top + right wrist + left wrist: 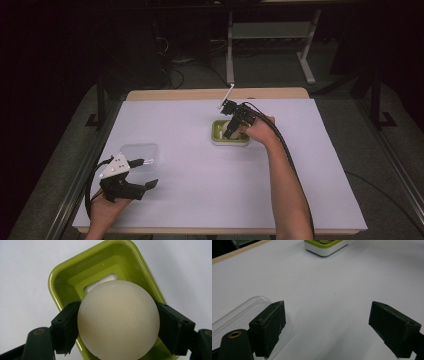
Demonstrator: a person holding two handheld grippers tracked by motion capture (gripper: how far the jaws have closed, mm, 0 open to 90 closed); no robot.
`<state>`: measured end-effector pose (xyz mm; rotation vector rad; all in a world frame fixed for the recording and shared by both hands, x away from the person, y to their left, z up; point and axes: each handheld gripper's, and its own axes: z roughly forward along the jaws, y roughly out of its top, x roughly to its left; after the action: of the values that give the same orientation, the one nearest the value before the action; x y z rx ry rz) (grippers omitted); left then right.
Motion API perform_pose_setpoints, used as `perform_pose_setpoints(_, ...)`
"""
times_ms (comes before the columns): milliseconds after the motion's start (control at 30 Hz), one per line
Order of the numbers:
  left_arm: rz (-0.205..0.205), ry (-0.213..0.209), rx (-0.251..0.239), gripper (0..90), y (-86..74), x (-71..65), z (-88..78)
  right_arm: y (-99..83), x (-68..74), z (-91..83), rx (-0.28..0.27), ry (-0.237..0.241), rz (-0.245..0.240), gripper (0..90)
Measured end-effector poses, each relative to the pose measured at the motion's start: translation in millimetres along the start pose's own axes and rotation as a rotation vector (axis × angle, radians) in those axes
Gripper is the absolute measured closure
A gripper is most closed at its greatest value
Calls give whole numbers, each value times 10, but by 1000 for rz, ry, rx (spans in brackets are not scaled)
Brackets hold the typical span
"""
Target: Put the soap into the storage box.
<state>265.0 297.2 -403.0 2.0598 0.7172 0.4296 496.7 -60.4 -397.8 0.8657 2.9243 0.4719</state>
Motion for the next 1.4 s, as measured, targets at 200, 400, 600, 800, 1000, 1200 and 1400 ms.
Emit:
perform_pose_setpoints(200, -1, 1, -2, 136, 1, -5, 0, -1, -10, 10, 6, -3, 5, 239)
perform_pose_setpoints(400, -3, 0, -3, 136, 2, -7, 1, -4, -14, 13, 13, -8, 6, 238)
perform_pose_setpoints(600, 0, 1, -1, 136, 7, -12, 5, -2, -12, -77, -43, -6, 5, 254)
perform_pose_setpoints(800, 0, -2, 0, 136, 13, -23, 8, -39, -12, -181, -62, 0, 10, 247)
perform_pose_setpoints(1000, 4, -1, -1, 136, 13, -24, 12, -73, -19, -211, -62, 14, 20, 226)
perform_pose_setpoints(1200, 4, 0, -2, 136, 17, -26, 8, -103, -4, -268, -73, 29, 28, 213)
perform_pose_setpoints(1400, 3, 0, -5, 136, 18, -29, 11, -124, 26, -325, -76, 40, 28, 205)
